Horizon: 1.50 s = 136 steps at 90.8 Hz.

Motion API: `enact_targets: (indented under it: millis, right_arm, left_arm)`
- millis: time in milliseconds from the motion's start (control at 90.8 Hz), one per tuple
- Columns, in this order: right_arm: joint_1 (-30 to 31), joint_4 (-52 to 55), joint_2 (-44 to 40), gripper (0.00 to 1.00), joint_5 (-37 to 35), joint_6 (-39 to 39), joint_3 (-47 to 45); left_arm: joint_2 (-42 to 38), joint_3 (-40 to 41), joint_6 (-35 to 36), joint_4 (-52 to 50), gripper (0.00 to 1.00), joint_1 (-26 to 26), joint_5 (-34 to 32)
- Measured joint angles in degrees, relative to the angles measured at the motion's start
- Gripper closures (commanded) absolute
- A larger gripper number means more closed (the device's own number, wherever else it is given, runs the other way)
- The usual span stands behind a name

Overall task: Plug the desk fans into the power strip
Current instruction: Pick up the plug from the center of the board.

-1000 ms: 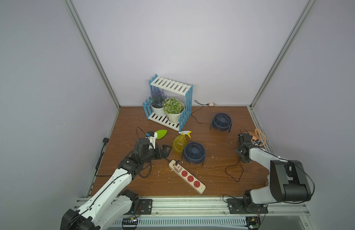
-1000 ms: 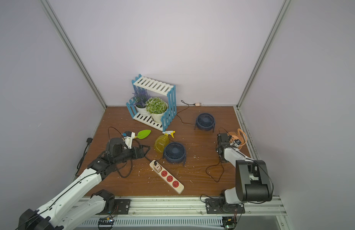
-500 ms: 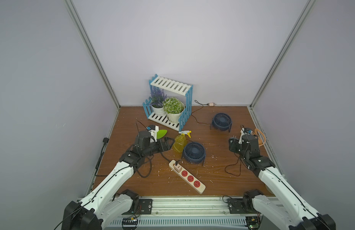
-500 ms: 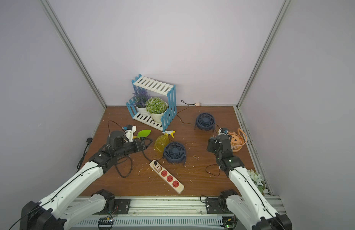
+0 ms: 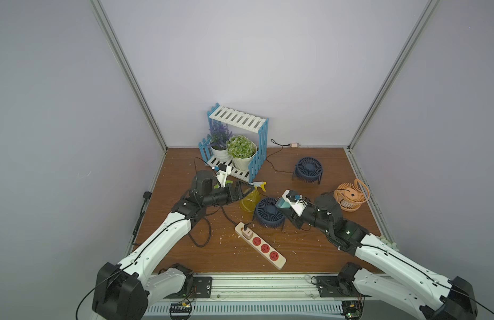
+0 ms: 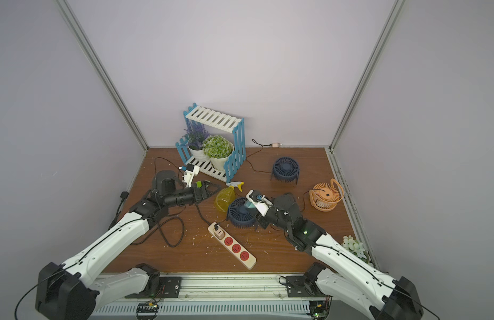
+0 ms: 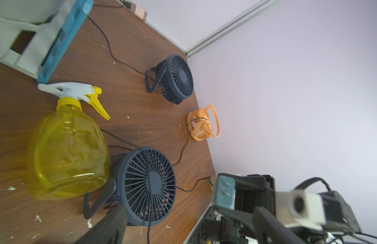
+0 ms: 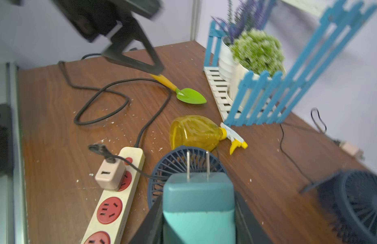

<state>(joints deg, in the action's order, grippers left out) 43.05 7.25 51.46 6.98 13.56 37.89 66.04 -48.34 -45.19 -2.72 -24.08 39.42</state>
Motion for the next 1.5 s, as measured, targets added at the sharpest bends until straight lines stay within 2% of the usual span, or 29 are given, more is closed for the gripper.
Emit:
enact_targets:
  millis: [198,385,462,539,694,936,1057,1497]
  right_arm:
    - [4.5,2.1,1.8,0.8,-1.2,11.0,5.0]
    - [6.3,5.6,4.3,0.81,-2.4,16.6,7.7]
    - [6.8,6.6,5.1,0.82,-3.0,17.9,7.8]
    - [7.1,7.4,5.6,0.83,-3.4,18.8,7.8]
    - [7.3,7.8,6.2,0.84,-4.3,19.9,7.8]
    - [7.3,7.8,7.8,0.86,-4.5,20.5,7.8]
    - [7.3,8.2,8.2,0.87,-4.4,20.5,7.8]
    - [7.3,6.5,8.2,0.9,-3.1,20.5,7.3]
  left_arm:
    - [3.5,-2.4,1.6,-0.3,0.05,-4.6,2.4]
    - [6.0,-5.6,4.3,-1.0,0.05,-7.9,3.7]
    - [6.7,-6.9,5.8,-2.9,0.08,-9.1,3.7]
    - [7.3,-8.0,7.7,-5.5,0.12,-10.1,3.4]
    - [7.9,-8.3,10.2,-9.3,0.28,-11.2,2.7]
    - [8.7,-8.2,11.6,-11.1,0.48,-12.2,2.6]
    - [9.9,-8.3,12.0,-11.1,0.55,-12.3,3.0]
    - [11.0,-8.0,10.4,-8.3,0.59,-13.3,4.7]
